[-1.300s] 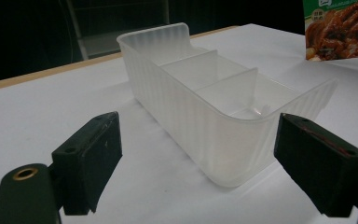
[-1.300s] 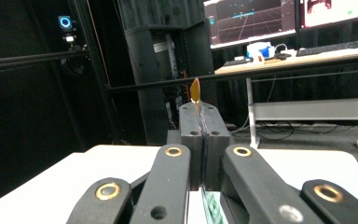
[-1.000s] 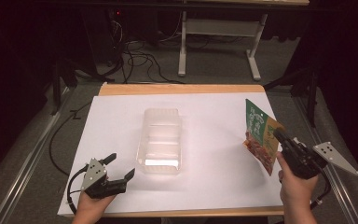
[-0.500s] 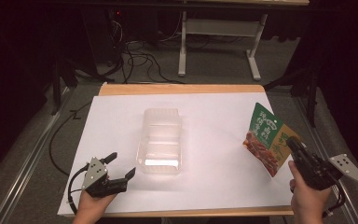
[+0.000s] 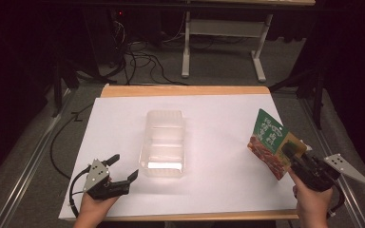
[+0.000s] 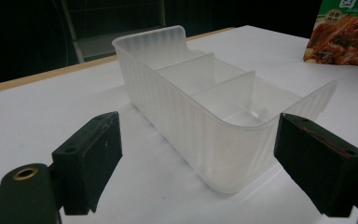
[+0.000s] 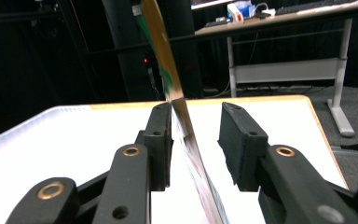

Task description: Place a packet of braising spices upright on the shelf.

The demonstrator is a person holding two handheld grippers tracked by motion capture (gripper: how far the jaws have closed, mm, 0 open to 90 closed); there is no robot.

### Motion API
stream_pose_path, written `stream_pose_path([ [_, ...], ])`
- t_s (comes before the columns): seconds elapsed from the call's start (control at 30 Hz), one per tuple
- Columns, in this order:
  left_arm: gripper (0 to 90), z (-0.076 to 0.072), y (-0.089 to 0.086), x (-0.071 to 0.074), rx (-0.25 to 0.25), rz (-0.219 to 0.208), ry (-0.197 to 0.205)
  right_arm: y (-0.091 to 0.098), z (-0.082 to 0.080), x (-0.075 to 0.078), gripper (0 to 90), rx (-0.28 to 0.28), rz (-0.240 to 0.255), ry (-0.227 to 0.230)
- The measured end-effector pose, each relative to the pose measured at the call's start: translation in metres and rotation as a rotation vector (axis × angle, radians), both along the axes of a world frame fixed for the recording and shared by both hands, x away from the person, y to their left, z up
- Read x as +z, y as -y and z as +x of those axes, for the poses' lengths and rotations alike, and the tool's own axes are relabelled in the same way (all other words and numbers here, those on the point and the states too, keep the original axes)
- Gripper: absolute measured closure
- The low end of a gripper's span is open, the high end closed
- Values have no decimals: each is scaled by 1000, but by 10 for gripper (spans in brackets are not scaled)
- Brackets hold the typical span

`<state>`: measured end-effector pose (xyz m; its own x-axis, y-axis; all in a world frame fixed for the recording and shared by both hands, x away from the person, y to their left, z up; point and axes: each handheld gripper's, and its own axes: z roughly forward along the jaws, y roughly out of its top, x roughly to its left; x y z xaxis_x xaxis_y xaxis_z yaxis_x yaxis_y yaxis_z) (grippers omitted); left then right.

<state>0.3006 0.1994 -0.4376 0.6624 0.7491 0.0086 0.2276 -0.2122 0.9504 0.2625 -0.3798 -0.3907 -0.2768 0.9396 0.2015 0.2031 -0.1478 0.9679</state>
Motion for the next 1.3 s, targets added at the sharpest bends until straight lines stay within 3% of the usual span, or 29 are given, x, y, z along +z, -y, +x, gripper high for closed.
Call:
stream_pose_path([
  [0.5, 159, 0, 2, 0, -10, 8, -3, 11, 10, -12, 657, -2, -82, -83],
  [0.7, 159, 0, 2, 0, -8, 6, -2, 13, 11, -14, 717, -22, -104, -92],
  [0.83, 159, 0, 2, 0, -8, 8, -3, 14, 12, -15, 797, 0, -112, -90],
  [1.0, 159, 0, 2, 0, -6, 7, -3, 12, 11, -15, 900, 17, -172, -84],
  [1.3, 159, -1, 0, 0, -1, 8, 0, 8, 11, -9, 900, 71, -147, -77],
])
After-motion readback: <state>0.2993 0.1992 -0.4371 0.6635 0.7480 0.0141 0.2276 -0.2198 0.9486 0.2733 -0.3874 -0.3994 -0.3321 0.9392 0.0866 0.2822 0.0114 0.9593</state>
